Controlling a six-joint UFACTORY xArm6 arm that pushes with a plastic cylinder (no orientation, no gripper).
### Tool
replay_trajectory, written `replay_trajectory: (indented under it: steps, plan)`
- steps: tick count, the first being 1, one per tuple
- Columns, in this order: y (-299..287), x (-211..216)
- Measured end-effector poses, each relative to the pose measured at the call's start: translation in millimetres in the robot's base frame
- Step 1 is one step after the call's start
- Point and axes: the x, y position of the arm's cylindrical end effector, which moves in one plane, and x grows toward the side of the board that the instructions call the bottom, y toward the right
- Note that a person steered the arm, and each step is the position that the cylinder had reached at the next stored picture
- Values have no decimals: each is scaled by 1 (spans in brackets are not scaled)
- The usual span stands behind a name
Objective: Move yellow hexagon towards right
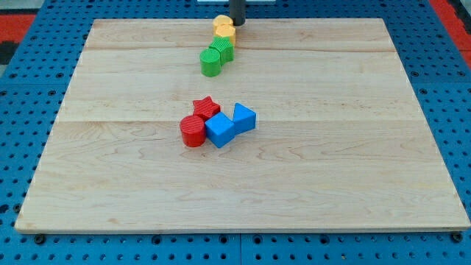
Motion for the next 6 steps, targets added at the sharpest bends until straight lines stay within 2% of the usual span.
replay_trajectory:
  steps: [4, 6]
  plan:
    - [-109, 3]
    - [-17, 42]
